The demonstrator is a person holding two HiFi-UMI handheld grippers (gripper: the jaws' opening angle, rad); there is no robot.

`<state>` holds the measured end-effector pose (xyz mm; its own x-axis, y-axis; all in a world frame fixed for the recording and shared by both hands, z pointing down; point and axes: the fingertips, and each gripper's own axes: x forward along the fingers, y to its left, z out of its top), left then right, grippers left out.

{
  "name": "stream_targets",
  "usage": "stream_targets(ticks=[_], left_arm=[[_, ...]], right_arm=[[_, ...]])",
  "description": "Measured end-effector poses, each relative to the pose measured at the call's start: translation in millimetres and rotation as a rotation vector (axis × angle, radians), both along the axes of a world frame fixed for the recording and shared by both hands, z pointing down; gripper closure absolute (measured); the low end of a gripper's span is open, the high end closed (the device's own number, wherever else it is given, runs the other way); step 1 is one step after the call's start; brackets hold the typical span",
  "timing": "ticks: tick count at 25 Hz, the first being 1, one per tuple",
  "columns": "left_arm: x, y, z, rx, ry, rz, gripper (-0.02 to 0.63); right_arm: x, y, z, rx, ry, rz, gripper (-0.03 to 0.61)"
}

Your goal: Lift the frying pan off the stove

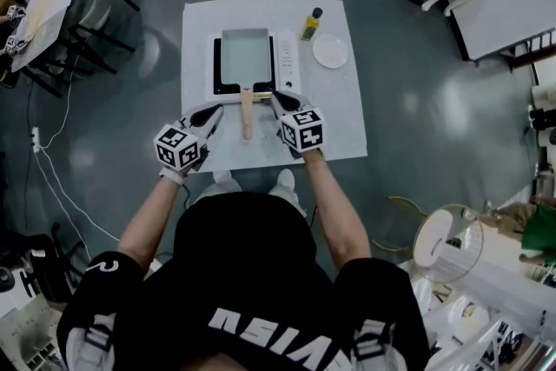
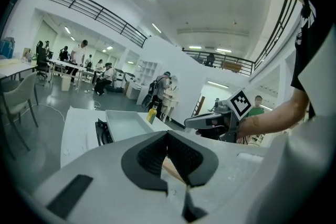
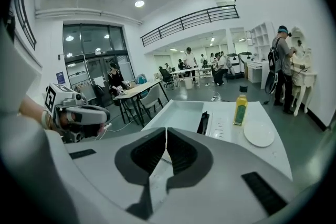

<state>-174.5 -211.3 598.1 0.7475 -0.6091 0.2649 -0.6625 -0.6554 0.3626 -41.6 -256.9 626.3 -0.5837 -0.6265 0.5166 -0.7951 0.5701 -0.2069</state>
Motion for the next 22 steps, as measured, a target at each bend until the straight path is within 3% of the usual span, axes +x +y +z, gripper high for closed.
stream_targets(ticks=[5, 6, 8, 11, 15, 22], left_arm=[[9.1, 5.0, 15.5, -0.051, 0.039, 0.065, 0.615], [11.8, 6.1, 18.1, -0.063, 0.05, 0.08, 0.611], [17.7, 7.8, 24.9, -0.091, 0.062, 0.111, 0.564], [28.0, 9.7, 40.1, -0.143, 0.057, 0.159, 0.473], [40.4, 14.4, 60.8, -0.205, 0.058, 0.221, 0.401], [59.7, 23.1, 92.0, -0.288, 0.051, 0.307, 0.367]], right_arm=[[-12.9, -1.7, 24.8, -0.067, -0.016, -0.053, 0.574], [-15.2, -1.9, 30.1, -0.086, -0.021, -0.063, 0.537], [-20.9, -1.3, 41.2, -0.131, -0.036, -0.093, 0.46], [-30.7, -0.7, 55.3, -0.197, -0.073, -0.136, 0.404], [-42.9, 2.0, 72.9, -0.3, -0.158, -0.185, 0.315], [-58.6, 0.5, 89.5, -0.408, -0.265, -0.24, 0.278]])
